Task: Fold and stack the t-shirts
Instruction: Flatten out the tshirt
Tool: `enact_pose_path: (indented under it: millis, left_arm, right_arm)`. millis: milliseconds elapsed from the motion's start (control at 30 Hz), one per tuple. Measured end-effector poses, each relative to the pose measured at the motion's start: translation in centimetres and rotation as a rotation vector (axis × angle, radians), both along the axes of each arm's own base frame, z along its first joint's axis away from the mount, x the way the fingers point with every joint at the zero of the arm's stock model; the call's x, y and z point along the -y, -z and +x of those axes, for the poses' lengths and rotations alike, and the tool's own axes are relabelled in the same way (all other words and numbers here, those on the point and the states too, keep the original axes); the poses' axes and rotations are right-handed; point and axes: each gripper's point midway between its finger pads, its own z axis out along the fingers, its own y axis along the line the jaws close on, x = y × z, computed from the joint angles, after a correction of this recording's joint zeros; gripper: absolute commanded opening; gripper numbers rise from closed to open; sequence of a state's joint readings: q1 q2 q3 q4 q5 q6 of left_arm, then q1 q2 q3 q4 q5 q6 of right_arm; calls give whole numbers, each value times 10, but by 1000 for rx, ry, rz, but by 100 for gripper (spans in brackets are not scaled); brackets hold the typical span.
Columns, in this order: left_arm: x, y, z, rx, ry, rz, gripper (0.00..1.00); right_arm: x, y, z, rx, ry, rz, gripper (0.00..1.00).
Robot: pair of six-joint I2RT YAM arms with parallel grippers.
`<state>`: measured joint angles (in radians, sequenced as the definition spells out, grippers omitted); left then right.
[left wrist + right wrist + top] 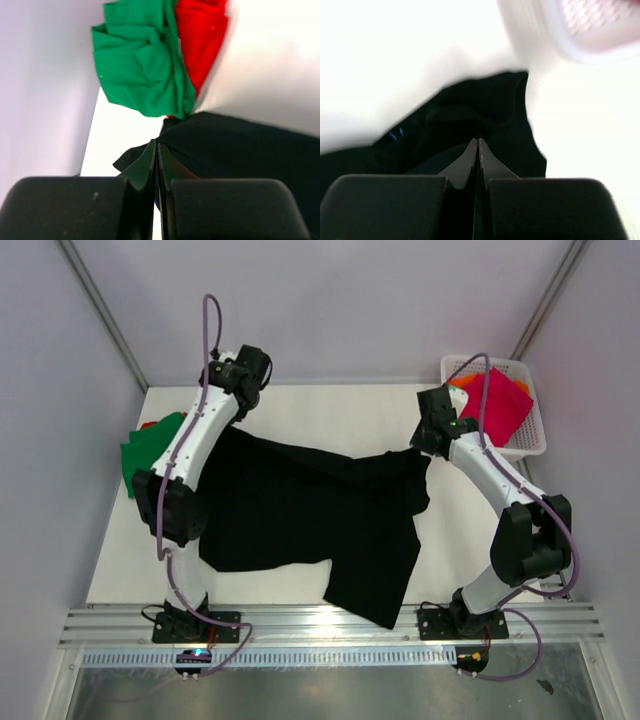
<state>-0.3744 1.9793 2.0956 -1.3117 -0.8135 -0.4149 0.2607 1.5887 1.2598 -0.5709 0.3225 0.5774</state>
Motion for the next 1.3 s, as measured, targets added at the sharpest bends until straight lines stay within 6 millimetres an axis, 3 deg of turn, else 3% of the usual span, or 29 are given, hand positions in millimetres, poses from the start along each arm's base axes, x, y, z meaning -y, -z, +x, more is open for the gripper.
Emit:
enact_pose_path:
  millis: [133,300,433,567,867,1200,1300]
  left_arm:
    - [-16,-11,2,28,-40,30,1]
    - [-21,-9,1,12,-53,58,1]
    - [-21,-7,1,5,-53,68,1]
    - [-22,-7,2,5,-57,81,2]
    - [-17,-24,29,98,-75,69,2]
    - [-27,-45,30,164,-113,126,4]
    - [-32,-52,30,182,-132,159,5]
  right_arm:
    - [25,-39,25,94,65,11,3]
    - [53,-78,44,183,124,15,3]
    - [65,-90,52,202,145,20,3]
    - [74,-89,57,191,156,13,3]
    - [77,-101,84,205,125,17,3]
    - [70,-162,106,340,58,25,3]
    - [70,-171,108,360,54,21,3]
